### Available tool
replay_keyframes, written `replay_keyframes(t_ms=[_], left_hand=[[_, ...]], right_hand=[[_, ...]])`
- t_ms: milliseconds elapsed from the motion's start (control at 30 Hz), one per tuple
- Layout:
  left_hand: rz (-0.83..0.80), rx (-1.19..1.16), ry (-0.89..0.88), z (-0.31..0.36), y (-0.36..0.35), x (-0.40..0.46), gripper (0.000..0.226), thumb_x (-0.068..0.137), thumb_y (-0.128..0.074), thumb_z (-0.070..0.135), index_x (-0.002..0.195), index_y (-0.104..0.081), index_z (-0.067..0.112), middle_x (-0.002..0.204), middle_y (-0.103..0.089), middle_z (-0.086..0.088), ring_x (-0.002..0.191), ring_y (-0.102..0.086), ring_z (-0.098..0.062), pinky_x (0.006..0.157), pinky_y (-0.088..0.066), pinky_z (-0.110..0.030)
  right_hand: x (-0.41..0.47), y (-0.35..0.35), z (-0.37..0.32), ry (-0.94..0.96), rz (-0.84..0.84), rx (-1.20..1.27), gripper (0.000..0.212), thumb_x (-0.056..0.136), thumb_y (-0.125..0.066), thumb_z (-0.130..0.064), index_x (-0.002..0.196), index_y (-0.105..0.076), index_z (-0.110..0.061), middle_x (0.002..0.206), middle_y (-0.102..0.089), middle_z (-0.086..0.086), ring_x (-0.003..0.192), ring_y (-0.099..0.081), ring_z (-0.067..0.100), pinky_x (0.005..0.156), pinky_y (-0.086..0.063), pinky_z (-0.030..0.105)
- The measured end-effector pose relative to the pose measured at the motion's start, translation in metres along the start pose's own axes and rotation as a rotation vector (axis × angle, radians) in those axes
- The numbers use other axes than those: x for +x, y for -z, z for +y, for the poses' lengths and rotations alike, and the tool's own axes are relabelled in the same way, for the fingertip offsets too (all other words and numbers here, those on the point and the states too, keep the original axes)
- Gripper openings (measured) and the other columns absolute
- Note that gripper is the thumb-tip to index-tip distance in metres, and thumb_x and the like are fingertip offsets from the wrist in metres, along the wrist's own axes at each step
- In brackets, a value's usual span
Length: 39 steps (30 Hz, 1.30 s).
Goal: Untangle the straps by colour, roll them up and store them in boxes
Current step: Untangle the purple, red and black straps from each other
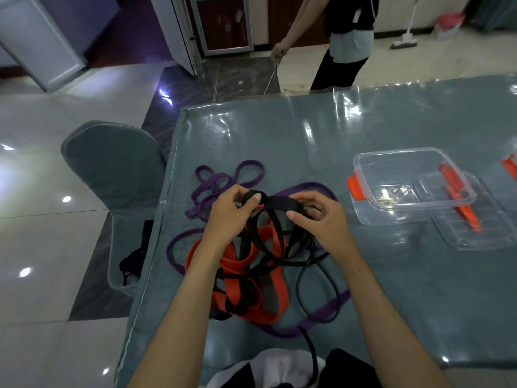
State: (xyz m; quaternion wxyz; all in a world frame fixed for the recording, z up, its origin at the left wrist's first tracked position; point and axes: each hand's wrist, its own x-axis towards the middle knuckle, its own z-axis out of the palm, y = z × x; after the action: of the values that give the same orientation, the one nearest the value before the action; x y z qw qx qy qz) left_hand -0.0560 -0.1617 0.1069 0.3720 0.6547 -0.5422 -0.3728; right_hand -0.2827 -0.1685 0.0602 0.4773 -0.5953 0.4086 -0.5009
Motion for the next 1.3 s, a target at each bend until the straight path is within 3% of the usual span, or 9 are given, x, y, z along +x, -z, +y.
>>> replay_keyframes(t_ms=[200, 333, 533, 733, 867, 967, 1067, 1167, 1300], left_hand=[[-0.043, 0.022, -0.037, 0.001, -0.006, 0.002, 0.015, 0.102, -0.069, 0.036, 0.103, -0.072, 0.021, 0.106, -0.073, 0.009, 0.104, -0.069, -0.009, 0.095, -0.053, -0.032], [-0.052, -0.018, 0.011, -0.005, -0.004, 0.004, 0.009, 0.105, -0.062, 0.033, 0.101, -0.065, 0.025, 0.098, -0.077, 0.007, 0.086, -0.075, -0.011, 0.086, -0.06, -0.038], [-0.018, 0.067, -0.022, -0.022, 0.012, 0.01, 0.012, 0.095, -0.077, 0.028, 0.095, -0.066, 0.033, 0.092, -0.075, 0.01, 0.087, -0.071, -0.006, 0.077, -0.05, -0.02], [0.114, 0.272, 0.051, -0.056, 0.015, 0.01, 0.039, 0.091, -0.082, 0.027, 0.124, -0.062, 0.02, 0.112, -0.057, -0.004, 0.097, -0.058, -0.017, 0.085, -0.045, -0.028], [0.209, 0.329, 0.079, -0.078, -0.01, -0.007, 0.039, 0.089, -0.084, 0.032, 0.104, -0.052, 0.014, 0.108, -0.053, -0.003, 0.091, -0.056, -0.021, 0.08, -0.047, -0.035], [-0.191, 0.383, 0.105, -0.1, -0.025, -0.019, 0.038, 0.088, -0.084, 0.046, 0.091, -0.061, 0.015, 0.087, -0.066, -0.002, 0.081, -0.063, -0.021, 0.076, -0.054, -0.047], [-0.696, 0.63, 0.112, -0.118, -0.041, -0.035, 0.048, 0.082, -0.087, 0.049, 0.118, -0.068, 0.024, 0.117, -0.068, 0.002, 0.109, -0.065, -0.019, 0.095, -0.056, -0.044], [-0.587, 0.899, -0.039, -0.136, -0.059, -0.047, 0.044, 0.088, -0.083, 0.039, 0.127, -0.066, 0.026, 0.127, -0.065, 0.003, 0.119, -0.06, -0.022, 0.1, -0.05, -0.041], [-0.499, 0.617, 0.007, -0.143, -0.04, -0.047, 0.011, 0.098, -0.075, 0.036, 0.098, -0.07, 0.026, 0.095, -0.074, 0.007, 0.092, -0.07, -0.014, 0.084, -0.057, -0.039]], right_hand=[[0.0, 0.0, 0.0, -0.025, 0.006, -0.014, 0.028, 0.088, -0.086, -0.028, 0.114, -0.076, -0.031, 0.114, -0.078, -0.002, 0.111, -0.074, 0.022, 0.096, -0.059, 0.029], [-0.001, 0.003, -0.001, -0.061, 0.072, 0.019, 0.025, 0.089, -0.083, -0.027, 0.111, -0.076, -0.035, 0.113, -0.079, -0.005, 0.109, -0.073, 0.013, 0.093, -0.056, 0.022], [0.003, 0.009, 0.004, -0.09, 0.297, -0.054, 0.025, 0.096, -0.078, -0.017, 0.118, -0.076, -0.029, 0.12, -0.076, 0.0, 0.113, -0.071, 0.016, 0.099, -0.055, 0.029], [0.001, 0.015, 0.014, -0.141, 0.394, -0.014, 0.016, 0.099, -0.075, -0.018, 0.112, -0.072, -0.027, 0.11, -0.076, -0.005, 0.104, -0.073, 0.012, 0.089, -0.059, 0.032], [-0.001, 0.013, 0.019, -0.131, 0.353, -0.033, 0.018, 0.101, -0.073, -0.017, 0.106, -0.072, -0.034, 0.102, -0.077, -0.011, 0.094, -0.072, 0.007, 0.074, -0.06, 0.024], [-0.001, 0.014, 0.021, -0.126, 0.355, -0.058, 0.02, 0.101, -0.072, -0.02, 0.104, -0.072, -0.04, 0.102, -0.077, -0.011, 0.092, -0.072, 0.005, 0.075, -0.061, 0.023], [0.001, 0.014, 0.023, -0.139, 0.352, -0.064, 0.022, 0.101, -0.071, -0.021, 0.103, -0.073, -0.043, 0.104, -0.077, -0.009, 0.094, -0.072, 0.006, 0.075, -0.06, 0.022], [0.001, 0.014, 0.026, -0.146, 0.351, -0.068, 0.021, 0.101, -0.072, -0.019, 0.103, -0.073, -0.04, 0.106, -0.077, -0.008, 0.097, -0.073, 0.006, 0.076, -0.059, 0.021], [0.001, 0.014, 0.028, -0.149, 0.339, -0.077, 0.018, 0.102, -0.07, -0.017, 0.106, -0.072, -0.035, 0.106, -0.077, -0.011, 0.097, -0.073, 0.004, 0.078, -0.059, 0.02]])
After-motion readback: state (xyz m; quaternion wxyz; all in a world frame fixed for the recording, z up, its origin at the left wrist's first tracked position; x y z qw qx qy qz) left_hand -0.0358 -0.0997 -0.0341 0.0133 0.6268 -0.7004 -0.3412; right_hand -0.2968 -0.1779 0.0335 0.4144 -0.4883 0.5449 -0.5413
